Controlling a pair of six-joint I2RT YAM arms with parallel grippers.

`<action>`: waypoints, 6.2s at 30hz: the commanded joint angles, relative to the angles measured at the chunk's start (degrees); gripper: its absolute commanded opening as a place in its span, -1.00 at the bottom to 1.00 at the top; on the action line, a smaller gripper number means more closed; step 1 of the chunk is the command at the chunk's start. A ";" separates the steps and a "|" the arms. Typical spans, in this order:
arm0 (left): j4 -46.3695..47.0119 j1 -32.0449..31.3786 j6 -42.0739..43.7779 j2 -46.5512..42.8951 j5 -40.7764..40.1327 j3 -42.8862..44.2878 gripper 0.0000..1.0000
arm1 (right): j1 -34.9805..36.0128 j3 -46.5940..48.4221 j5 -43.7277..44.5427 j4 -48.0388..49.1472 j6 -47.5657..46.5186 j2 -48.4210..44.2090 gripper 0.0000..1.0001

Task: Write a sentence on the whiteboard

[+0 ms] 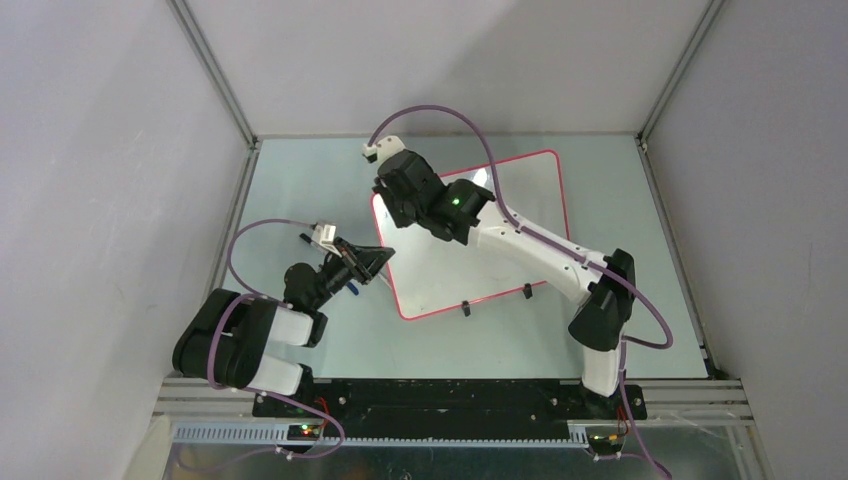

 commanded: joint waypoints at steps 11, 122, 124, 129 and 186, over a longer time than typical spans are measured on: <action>4.42 0.11 1.06 0.18 1.26 -0.14 -0.69 | -1.11 1.22 1.40 -0.74 0.47 -0.15 -1.00; -1.91 1.96 3.95 -8.78 -1.62 -1.57 0.55 | -1.65 -16.48 0.36 7.34 2.45 -19.34 -1.00; -6.17 2.10 5.59 -11.29 -3.22 -1.10 0.89 | -1.71 -18.24 0.59 8.00 2.32 -20.99 -1.00; -21.94 2.15 10.06 -20.77 -9.84 0.72 0.99 | -2.02 -21.37 0.30 10.16 2.30 -25.00 -1.00; 8.03 4.03 0.75 3.86 6.07 6.39 0.22 | -3.40 -24.52 -5.30 12.99 2.98 -25.96 -1.00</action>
